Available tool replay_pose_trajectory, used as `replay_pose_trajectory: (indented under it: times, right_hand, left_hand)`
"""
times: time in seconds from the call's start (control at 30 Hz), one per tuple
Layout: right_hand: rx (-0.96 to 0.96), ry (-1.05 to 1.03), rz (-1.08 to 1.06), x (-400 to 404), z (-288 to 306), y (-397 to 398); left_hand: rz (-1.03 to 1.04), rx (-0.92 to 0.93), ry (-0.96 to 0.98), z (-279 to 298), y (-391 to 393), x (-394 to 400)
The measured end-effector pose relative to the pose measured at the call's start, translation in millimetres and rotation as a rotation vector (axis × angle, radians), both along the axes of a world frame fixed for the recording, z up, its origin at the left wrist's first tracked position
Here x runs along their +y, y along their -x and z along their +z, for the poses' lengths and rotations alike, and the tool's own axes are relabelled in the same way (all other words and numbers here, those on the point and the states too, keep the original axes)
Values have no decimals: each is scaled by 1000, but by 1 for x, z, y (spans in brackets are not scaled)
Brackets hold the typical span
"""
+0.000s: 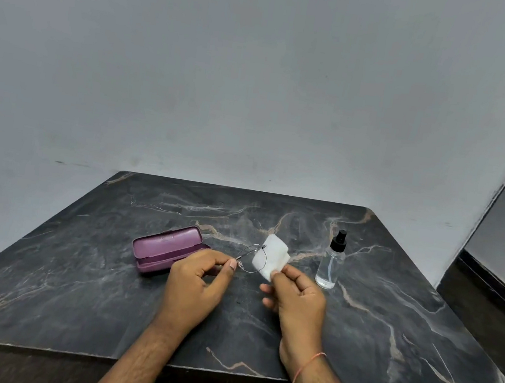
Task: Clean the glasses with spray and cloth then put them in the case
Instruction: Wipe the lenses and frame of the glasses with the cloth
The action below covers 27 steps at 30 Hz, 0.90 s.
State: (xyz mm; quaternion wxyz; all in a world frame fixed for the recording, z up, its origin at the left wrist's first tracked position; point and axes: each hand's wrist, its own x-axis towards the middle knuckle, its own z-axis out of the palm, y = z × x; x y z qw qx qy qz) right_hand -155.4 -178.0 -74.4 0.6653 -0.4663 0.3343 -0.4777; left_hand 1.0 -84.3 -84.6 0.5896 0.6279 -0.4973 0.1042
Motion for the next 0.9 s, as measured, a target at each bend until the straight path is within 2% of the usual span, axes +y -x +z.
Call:
replay_pose_trajectory:
  times: [0.13, 0.37, 0.5, 0.73, 0.9]
  right_hand:
    - [14, 38, 248, 4, 4, 4]
    - [-50, 5, 474, -4, 12, 13]
    - [-16, 31, 502, -5, 11, 13]
    - [-156, -66, 501, -11, 9, 16]
    - [-120, -29, 562, -10, 10, 15]
  left_hand:
    - [-14, -3, -16, 2, 2, 1]
    - [-68, 47, -29, 2, 1, 1]
    - [-73, 27, -29, 1, 0, 0]
    - [-81, -4, -25, -1, 1, 0]
    - [-59, -40, -17, -2, 0, -1]
